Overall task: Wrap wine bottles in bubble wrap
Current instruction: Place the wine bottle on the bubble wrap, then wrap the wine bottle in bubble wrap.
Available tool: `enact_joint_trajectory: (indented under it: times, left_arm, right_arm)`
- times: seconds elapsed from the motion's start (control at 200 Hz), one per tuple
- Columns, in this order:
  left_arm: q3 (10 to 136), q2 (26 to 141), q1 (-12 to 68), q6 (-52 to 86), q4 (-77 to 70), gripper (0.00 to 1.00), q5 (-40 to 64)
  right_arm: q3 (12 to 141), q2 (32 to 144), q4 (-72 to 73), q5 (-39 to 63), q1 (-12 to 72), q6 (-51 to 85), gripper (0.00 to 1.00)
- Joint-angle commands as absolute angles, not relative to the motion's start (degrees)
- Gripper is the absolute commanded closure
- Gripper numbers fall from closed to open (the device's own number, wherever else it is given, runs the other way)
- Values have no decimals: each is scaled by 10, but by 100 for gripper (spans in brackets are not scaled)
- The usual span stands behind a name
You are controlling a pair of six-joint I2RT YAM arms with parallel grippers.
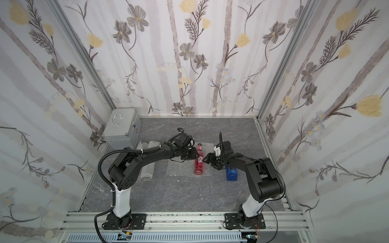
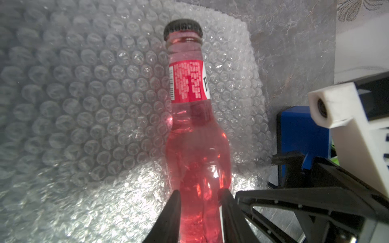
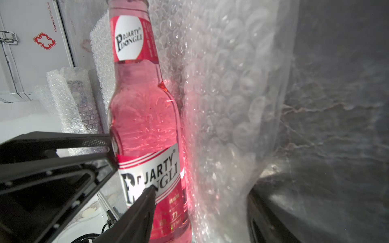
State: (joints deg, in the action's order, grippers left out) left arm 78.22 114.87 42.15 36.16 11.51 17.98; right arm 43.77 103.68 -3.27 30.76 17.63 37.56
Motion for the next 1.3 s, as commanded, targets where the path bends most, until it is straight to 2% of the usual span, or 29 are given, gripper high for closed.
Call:
enact_joint_trajectory:
  times: [0.0, 0.51, 0.809, 0.864, 0.944, 1.024, 1.219, 1.294]
  left_arm:
    - [774, 1153, 419, 351, 153, 69, 149]
    - [759, 1153, 415, 346, 145, 72, 141]
    - [757, 1152, 416, 348, 141, 73, 143]
    - [756, 1151, 416, 348, 141, 73, 143]
    - [754, 1143, 416, 346, 141, 73, 142]
    - [755, 1133, 415, 344, 142, 73, 141]
    - [760, 1104, 410, 329, 152, 68, 136]
    - [759, 1092, 409, 316, 151, 61, 138]
  right_arm:
    - [438, 1032, -30, 337, 177, 391, 33]
    - [432, 1005, 47, 416, 177, 428, 34]
    - [414, 1010, 55, 410, 178, 435, 37]
    - [412, 1012, 55, 404, 178, 435, 43]
    - [409, 1013, 54, 399, 177, 436, 61]
    - [408, 1012, 49, 396, 178, 435, 76]
    - [419, 988, 6, 368, 179, 420, 82]
    - [423, 981, -6, 363, 182, 415, 88]
